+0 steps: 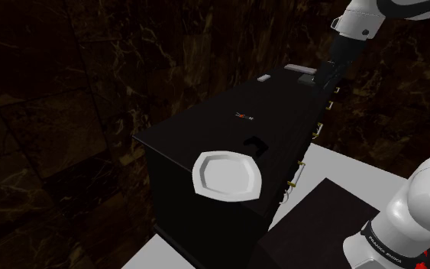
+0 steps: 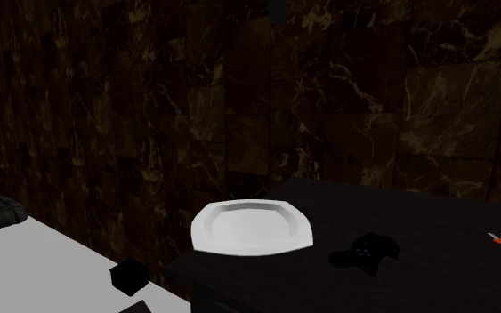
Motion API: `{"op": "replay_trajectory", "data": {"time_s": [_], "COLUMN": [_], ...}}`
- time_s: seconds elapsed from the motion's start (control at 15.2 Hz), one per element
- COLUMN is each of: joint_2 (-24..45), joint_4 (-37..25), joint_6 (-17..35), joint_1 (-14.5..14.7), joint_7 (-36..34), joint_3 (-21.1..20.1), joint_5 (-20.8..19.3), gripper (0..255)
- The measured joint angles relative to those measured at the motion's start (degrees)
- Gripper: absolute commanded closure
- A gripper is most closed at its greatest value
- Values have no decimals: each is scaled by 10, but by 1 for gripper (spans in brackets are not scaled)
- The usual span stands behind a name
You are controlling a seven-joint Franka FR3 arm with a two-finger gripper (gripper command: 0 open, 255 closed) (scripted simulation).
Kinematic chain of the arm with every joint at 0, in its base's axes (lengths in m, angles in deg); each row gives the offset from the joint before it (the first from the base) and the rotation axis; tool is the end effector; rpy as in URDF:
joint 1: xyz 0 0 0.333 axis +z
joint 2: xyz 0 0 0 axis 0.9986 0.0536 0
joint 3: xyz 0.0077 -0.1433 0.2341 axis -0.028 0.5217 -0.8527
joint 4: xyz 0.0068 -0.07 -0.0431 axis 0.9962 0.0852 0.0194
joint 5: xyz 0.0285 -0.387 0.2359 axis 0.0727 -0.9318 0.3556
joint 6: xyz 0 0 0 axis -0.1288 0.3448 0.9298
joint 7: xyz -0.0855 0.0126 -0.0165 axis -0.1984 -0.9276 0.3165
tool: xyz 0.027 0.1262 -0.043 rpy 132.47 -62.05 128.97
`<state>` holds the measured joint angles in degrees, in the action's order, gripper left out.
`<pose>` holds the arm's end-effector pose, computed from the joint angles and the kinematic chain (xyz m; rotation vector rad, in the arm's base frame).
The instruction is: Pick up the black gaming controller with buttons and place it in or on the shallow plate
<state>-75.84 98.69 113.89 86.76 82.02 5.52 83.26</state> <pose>0.4175 -0.0315 0.5272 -3.1366 0.0155 -0.1664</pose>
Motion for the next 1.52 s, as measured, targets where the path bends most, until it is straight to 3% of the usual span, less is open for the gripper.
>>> {"op": "replay_trajectory", "data": {"time_s": [0.2, 0.66, 1.52], "joint_2": [14, 113, 387], "joint_4": [12, 48, 13], "joint_6": [23, 148, 370], "joint_1": [0, 0, 2], "joint_7": [-3, -8, -10], "joint_3": [0, 6, 17], "joint_5": [1, 0, 15], "gripper": [0, 0, 0]}}
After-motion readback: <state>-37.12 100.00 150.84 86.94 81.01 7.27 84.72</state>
